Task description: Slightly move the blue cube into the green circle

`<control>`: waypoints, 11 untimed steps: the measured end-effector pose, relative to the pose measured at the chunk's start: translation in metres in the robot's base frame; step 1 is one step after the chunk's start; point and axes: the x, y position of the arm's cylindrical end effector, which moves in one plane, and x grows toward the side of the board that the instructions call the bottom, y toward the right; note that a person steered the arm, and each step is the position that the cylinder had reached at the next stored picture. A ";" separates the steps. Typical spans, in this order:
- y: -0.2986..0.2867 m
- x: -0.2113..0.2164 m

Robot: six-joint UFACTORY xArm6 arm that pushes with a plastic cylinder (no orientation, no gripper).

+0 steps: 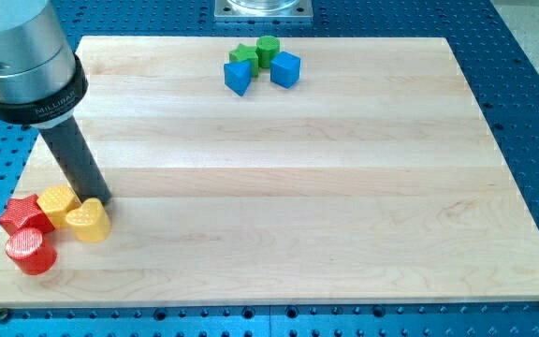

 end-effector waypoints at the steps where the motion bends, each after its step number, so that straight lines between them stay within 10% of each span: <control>1: 0.013 0.000; 4: 0.088 0.079; 7: 0.222 -0.073; 10: 0.239 -0.204; 11: 0.287 -0.200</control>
